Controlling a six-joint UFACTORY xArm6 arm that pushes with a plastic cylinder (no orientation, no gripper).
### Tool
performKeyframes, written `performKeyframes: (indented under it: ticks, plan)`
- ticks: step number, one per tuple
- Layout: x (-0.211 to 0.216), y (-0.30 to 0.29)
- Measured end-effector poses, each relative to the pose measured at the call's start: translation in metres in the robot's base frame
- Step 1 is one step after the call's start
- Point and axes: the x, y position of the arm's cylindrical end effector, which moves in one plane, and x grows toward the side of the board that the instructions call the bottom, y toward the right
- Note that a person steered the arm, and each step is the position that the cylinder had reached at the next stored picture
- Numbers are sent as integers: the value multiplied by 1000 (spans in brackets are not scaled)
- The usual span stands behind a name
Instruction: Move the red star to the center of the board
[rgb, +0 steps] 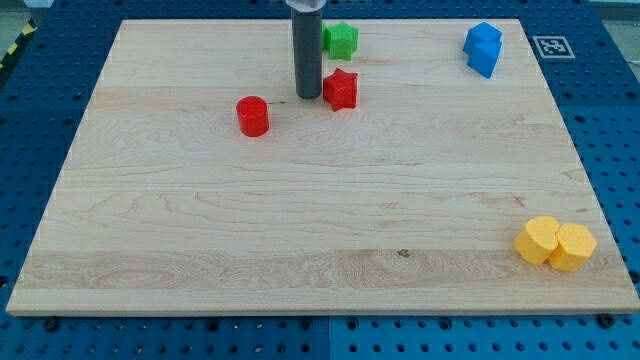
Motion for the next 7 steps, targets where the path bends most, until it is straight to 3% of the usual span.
performKeyframes:
  ticks: [1, 2, 7]
  plan:
    - [-26, 27]
    - [-24, 65]
    - [23, 33]
